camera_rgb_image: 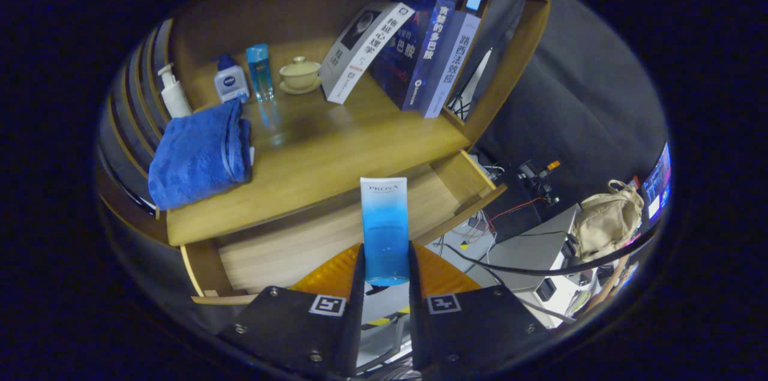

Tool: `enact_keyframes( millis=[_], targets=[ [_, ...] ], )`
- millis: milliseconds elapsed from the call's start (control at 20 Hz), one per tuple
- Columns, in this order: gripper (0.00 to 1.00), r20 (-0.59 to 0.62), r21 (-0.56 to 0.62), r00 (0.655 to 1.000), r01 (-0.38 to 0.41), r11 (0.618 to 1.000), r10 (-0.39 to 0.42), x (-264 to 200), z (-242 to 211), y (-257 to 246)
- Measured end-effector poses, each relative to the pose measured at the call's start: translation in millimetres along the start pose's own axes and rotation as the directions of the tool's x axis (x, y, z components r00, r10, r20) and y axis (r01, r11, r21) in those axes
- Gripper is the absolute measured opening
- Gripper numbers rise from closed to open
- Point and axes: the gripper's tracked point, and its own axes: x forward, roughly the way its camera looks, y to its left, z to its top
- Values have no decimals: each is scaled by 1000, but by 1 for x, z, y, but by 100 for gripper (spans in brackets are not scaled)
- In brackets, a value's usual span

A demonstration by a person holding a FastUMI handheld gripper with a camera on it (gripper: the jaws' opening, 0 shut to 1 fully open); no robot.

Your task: Pull open the drawer, take out the items inside it, and place them on the countertop above the cabinet.

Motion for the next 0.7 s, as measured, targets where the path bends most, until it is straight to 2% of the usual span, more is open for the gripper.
enact_keyframes(
  millis=[150,350,700],
  targets=[
    [34,65,29,994,-86,996,84,-2,24,19],
    [34,72,-16,992,-104,994,105,13,44,28],
    [34,33,-107,980,-194,975,199,59,70,70]
  ],
)
